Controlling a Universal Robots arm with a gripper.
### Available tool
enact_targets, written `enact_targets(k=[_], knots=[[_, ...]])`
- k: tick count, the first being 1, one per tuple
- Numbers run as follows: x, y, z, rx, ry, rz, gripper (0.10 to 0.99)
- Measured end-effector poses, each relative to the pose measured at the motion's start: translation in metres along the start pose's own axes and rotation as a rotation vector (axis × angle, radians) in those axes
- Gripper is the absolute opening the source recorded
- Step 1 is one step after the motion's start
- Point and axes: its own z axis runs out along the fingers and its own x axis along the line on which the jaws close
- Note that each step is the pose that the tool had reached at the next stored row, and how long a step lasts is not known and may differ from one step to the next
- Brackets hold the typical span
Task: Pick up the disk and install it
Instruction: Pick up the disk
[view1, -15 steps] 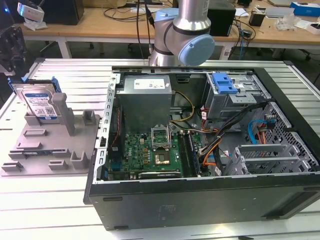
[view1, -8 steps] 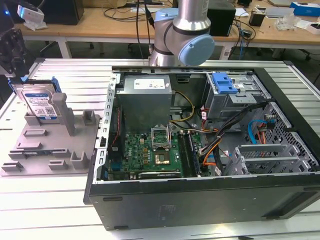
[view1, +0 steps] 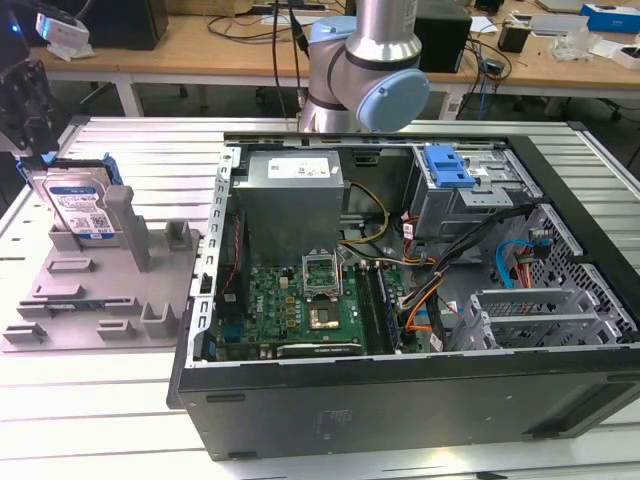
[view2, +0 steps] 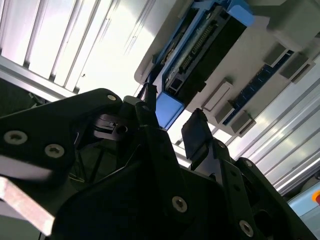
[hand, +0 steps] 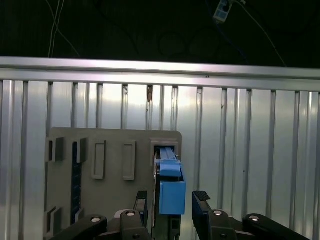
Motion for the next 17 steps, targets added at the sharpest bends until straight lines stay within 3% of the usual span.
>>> enact_targets(k=[17], knots=[[-0.0001,-0.0002,0.0139,0.000,0.0002,0.000,0.482]])
